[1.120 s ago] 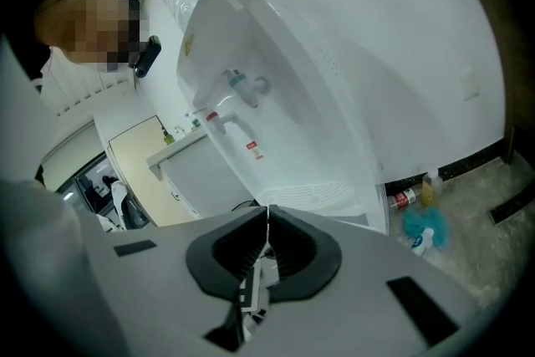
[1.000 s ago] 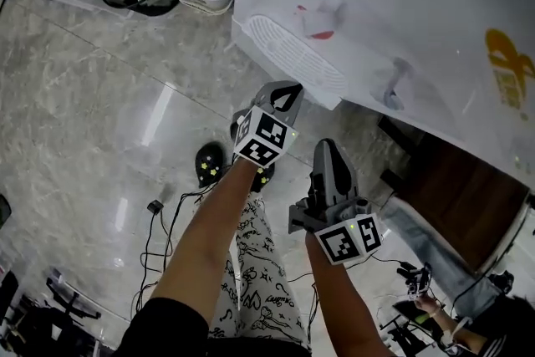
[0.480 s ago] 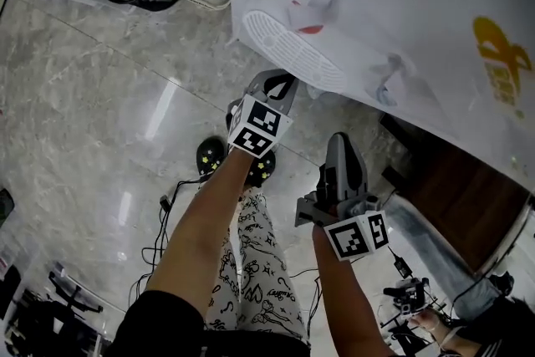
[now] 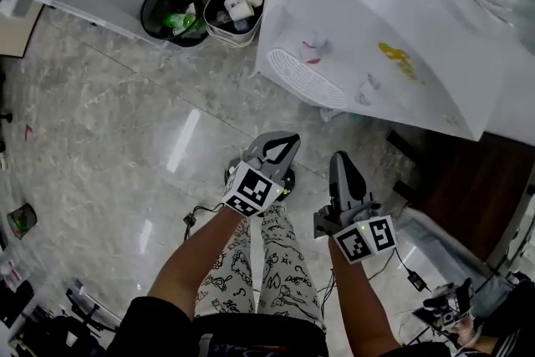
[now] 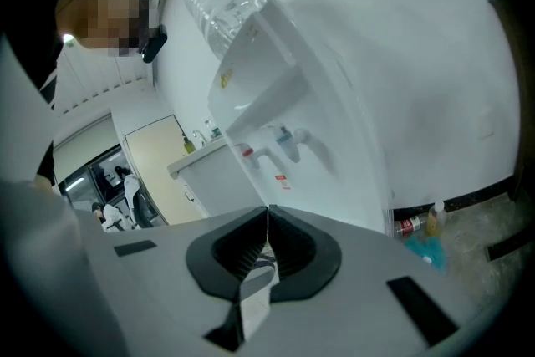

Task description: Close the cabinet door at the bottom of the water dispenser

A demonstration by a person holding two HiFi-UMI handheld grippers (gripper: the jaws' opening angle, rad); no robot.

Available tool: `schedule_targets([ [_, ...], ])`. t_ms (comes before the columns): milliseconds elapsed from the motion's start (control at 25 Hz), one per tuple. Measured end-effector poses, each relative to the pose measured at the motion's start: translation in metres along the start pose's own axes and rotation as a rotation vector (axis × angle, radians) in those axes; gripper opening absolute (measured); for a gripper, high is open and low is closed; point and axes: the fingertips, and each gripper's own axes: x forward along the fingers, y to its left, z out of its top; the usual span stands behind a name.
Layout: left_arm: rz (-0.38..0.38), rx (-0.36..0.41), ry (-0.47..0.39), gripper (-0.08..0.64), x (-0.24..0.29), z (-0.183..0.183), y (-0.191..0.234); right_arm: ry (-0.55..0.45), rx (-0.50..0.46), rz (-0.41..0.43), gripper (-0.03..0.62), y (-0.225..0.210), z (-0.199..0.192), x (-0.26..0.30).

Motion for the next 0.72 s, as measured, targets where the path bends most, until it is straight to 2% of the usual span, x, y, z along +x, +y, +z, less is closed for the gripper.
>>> schedule_targets([
  [160, -0.014, 0.027, -0.069, -0.003, -0.050, 0.065, -0.031, 0.002, -0.042, 0.067, 0.017, 0.046, 0.030, -0.024],
  [360, -0.033, 0.102, -0.157, -0.003, -0.108, 0.147, -0.051, -0.070, -0.077, 0.128, 0.016, 0.099, 0.073, -0.053],
  [440, -0.024, 0.112, -0.169, -0.003, -0.127, 0.171, -0.059, -0.074, -0.090, 0.136, 0.015, 0.114, 0.086, -0.067],
  [600, -0.013, 0.217, -0.170, -0.003, -0.163, 0.217, -0.072, -0.112, -0.078, 0.136, 0.015, 0.135, 0.112, -0.088],
  [720, -0.028, 0.208, -0.209, -0.003, -0.188, 0.243, -0.082, -0.136, -0.106, 0.160, 0.015, 0.156, 0.134, -0.101],
])
